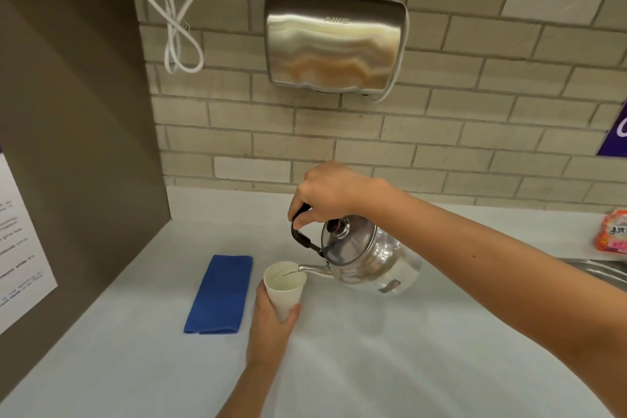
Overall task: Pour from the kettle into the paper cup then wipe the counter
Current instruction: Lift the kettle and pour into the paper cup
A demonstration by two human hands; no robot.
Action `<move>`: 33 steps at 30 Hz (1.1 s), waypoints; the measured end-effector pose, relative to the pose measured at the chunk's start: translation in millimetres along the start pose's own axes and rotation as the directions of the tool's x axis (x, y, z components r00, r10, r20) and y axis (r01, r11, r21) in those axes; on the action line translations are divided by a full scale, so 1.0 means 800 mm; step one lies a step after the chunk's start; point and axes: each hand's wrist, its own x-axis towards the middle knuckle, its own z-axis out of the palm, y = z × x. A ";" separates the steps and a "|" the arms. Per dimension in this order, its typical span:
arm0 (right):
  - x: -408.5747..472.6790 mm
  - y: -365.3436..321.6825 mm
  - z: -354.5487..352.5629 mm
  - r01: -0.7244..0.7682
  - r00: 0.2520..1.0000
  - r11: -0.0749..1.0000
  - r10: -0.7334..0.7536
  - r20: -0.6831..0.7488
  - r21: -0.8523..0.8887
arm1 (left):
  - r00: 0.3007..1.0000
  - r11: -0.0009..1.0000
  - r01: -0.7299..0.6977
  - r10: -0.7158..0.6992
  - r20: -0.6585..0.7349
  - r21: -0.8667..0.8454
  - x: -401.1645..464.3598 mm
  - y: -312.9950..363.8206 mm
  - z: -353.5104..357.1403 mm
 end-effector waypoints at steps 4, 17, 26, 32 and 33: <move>0.001 -0.001 -0.001 0.002 1.000 1.000 -0.002 0.004 -0.012 | 1.000 1.000 0.009 -0.009 0.003 0.009 0.000 0.000 0.000; -0.004 -0.003 -0.008 -0.023 0.997 0.999 0.025 0.070 -0.037 | 1.000 0.999 0.015 -0.015 0.002 0.042 0.000 0.000 0.000; -0.008 -0.003 -0.010 -0.019 0.997 0.998 0.023 0.071 -0.053 | 1.000 1.000 -0.006 0.005 0.006 0.023 -0.002 0.004 -0.002; -0.009 -0.004 -0.015 -0.014 0.998 0.997 0.019 0.066 -0.076 | 1.000 1.000 0.003 -0.003 0.002 0.030 -0.002 0.005 -0.002; -0.009 -0.004 -0.015 -0.012 0.998 0.997 0.017 0.065 -0.079 | 1.000 0.999 0.001 -0.001 0.003 0.034 -0.002 0.005 -0.002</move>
